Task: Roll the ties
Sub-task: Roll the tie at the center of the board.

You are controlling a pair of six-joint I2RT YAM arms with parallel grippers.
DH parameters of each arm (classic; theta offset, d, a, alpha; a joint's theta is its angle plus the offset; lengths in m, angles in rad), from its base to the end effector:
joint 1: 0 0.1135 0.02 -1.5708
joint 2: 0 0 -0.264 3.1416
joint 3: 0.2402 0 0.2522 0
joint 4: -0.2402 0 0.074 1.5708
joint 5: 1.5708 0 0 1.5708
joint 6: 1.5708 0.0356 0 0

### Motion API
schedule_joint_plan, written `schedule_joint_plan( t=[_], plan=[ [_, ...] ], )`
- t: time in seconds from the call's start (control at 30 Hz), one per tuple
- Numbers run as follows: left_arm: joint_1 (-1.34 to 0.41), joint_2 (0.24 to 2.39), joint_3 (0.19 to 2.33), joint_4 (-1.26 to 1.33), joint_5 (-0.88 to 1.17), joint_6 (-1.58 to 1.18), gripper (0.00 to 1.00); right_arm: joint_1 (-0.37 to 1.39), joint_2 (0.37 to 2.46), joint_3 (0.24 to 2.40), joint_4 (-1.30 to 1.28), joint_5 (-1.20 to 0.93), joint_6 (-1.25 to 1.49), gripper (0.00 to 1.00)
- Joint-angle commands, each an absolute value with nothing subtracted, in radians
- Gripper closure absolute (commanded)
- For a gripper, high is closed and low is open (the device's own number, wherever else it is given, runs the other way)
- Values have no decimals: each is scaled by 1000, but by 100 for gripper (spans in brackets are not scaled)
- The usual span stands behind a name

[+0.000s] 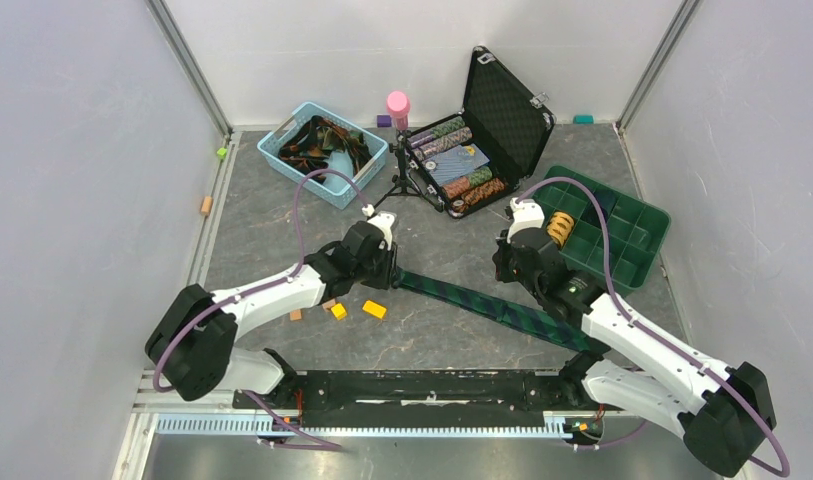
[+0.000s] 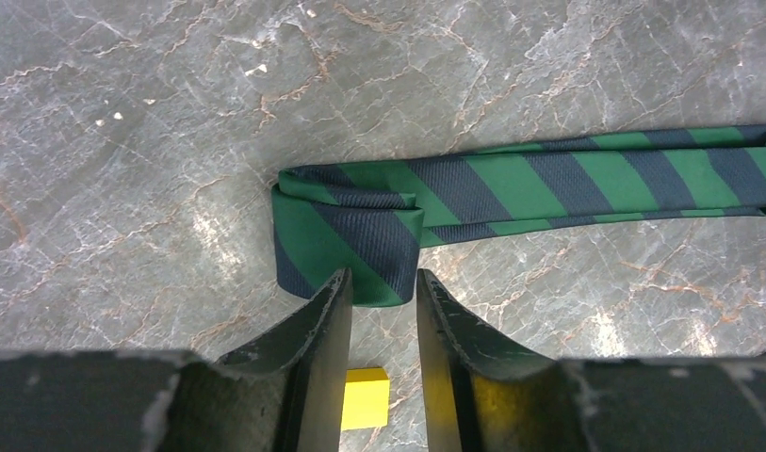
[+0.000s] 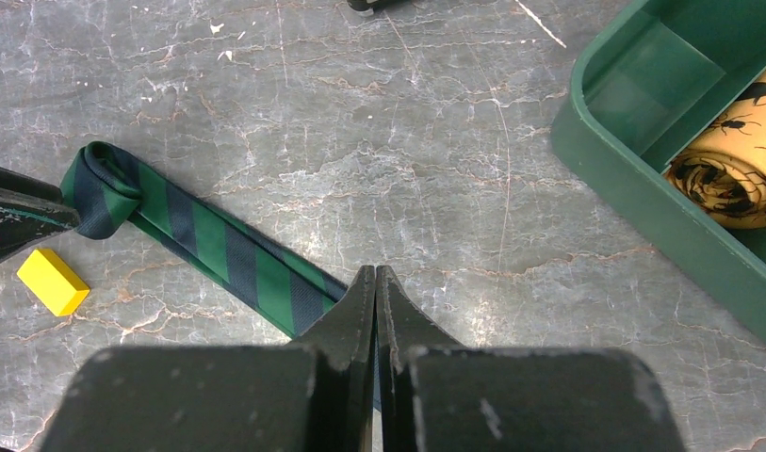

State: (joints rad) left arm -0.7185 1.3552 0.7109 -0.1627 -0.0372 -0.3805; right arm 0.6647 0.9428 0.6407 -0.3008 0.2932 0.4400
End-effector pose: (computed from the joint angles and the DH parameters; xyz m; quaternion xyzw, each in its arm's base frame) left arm 0.2050 -0.1775 0.1931 0.1492 0.9157 -0.1799 0.3268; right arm 0.1682 0.1187 0.2502 -0.0306 0.8778 0.1314 0.4597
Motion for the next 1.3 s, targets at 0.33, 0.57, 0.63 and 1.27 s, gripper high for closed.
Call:
schedule_joint_plan(
  t=[0.33,0.57,0.63,1.27],
  plan=[
    [-717,1427,720,-52,72,-431,68,661,943,641,-264,298,439,98],
    [-724,1446,726,-37,92,-440,69,661,942,638,-264,296,441,98],
    [-726,1445,726,-40,86,-441,69,661,942,638,-266,296,441,98],
    [-580,1250,688,37,67,-498,62,661,1087,618,-54,38,512,100]
  ],
)
